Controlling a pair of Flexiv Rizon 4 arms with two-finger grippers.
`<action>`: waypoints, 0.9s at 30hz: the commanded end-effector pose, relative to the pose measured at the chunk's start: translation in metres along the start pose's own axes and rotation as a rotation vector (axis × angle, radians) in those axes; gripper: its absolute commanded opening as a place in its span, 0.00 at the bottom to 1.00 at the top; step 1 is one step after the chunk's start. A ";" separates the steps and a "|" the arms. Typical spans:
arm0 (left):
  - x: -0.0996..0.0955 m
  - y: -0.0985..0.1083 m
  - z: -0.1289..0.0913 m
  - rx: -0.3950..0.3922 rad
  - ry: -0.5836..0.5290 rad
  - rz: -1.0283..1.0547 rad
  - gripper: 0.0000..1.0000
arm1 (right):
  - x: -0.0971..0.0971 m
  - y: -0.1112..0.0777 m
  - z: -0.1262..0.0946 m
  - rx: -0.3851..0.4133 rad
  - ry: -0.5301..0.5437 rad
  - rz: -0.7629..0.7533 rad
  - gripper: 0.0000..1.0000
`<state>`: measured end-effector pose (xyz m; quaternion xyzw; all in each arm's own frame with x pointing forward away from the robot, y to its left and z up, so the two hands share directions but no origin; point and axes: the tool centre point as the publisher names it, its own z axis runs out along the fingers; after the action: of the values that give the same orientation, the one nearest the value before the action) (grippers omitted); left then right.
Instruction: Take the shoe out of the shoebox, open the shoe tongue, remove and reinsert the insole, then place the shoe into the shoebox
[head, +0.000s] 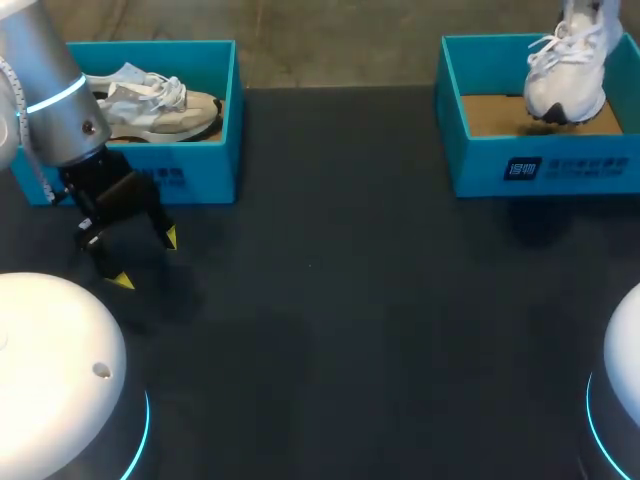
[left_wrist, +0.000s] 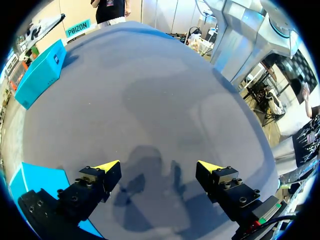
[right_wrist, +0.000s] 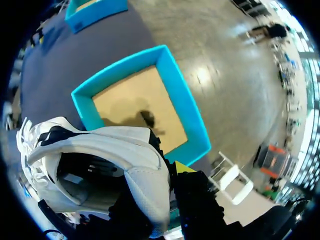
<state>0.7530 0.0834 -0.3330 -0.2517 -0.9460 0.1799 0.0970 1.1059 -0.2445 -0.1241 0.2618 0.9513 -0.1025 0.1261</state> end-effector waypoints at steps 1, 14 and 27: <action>0.001 0.000 0.000 -0.002 0.000 0.000 1.00 | 0.031 -0.031 -0.002 0.089 0.039 0.815 0.00; 0.001 0.000 0.000 -0.002 0.000 0.000 1.00 | 0.031 -0.031 -0.002 0.089 0.039 0.815 0.00; 0.001 0.000 0.000 -0.002 0.000 0.000 1.00 | 0.021 -0.054 0.013 0.105 0.079 1.075 0.00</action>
<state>0.7530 0.0833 -0.3330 -0.2518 -0.9460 0.1799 0.0970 1.0622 -0.2813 -0.1359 0.6597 0.7386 -0.0710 0.1190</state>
